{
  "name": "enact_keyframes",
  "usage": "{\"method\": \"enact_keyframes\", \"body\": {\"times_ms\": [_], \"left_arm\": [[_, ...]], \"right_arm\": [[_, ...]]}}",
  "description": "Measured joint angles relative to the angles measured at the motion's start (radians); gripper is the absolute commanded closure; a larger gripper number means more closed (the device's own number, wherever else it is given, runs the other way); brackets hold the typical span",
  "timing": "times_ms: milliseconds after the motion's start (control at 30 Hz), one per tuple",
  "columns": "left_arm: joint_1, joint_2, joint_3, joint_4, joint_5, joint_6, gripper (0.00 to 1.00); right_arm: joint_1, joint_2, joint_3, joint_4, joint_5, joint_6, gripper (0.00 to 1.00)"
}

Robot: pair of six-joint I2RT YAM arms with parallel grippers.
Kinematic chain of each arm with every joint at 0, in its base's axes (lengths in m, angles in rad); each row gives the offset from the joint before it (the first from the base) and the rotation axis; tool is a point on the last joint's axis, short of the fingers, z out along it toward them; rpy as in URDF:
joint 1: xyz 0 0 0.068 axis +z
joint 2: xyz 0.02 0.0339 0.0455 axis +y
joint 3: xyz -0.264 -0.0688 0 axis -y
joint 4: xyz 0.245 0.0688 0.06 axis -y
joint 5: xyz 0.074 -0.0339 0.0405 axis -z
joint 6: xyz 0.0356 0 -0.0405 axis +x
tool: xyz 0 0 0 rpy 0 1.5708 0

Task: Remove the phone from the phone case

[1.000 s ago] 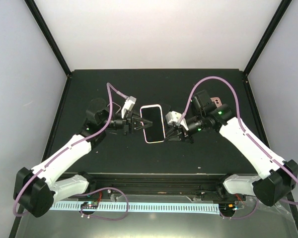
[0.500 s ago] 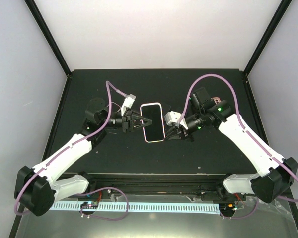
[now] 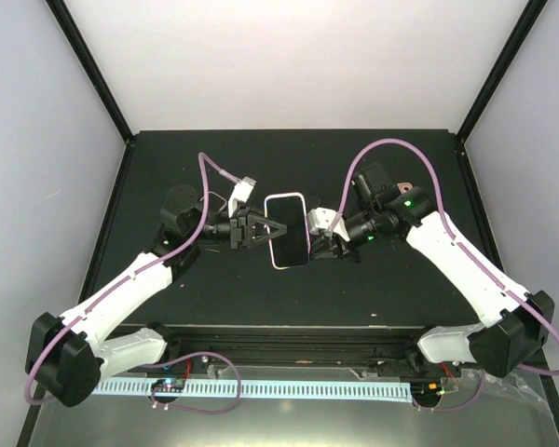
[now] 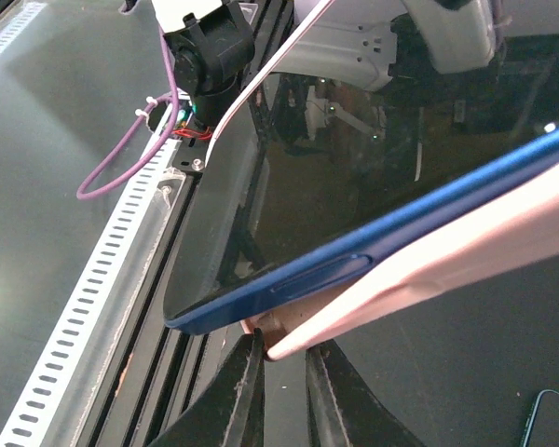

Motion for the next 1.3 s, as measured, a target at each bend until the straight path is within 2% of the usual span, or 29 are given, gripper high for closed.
{"method": "enact_keyframes", "body": {"times_ms": [233, 367, 600, 900, 1167, 1233, 1300], "left_arm": [[0.000, 0.000, 0.000, 0.005, -0.010, -0.014, 0.98], [0.000, 0.000, 0.000, 0.018, -0.025, -0.014, 0.98], [0.001, 0.000, 0.000, 0.052, -0.093, -0.001, 0.99], [0.001, 0.002, -0.001, 0.066, -0.149, 0.039, 0.98], [-0.011, 0.014, 0.002, 0.115, -0.151, 0.079, 0.98], [-0.018, 0.025, 0.006, 0.125, -0.149, 0.087, 0.98], [-0.022, 0.041, 0.027, 0.110, -0.138, 0.101, 0.98]], "right_arm": [[-0.002, 0.000, -0.003, 0.023, 0.007, 0.023, 0.85], [-0.024, 0.003, -0.004, 0.042, -0.017, 0.085, 0.80], [-0.112, 0.046, -0.021, 0.141, -0.145, 0.300, 0.66], [-0.132, 0.097, -0.019, 0.276, -0.289, 0.539, 0.56], [-0.136, 0.085, -0.026, 0.424, -0.356, 0.738, 0.55], [-0.140, 0.083, -0.027, 0.448, -0.373, 0.775, 0.62], [-0.142, 0.082, -0.027, 0.460, -0.392, 0.796, 0.72]]}}
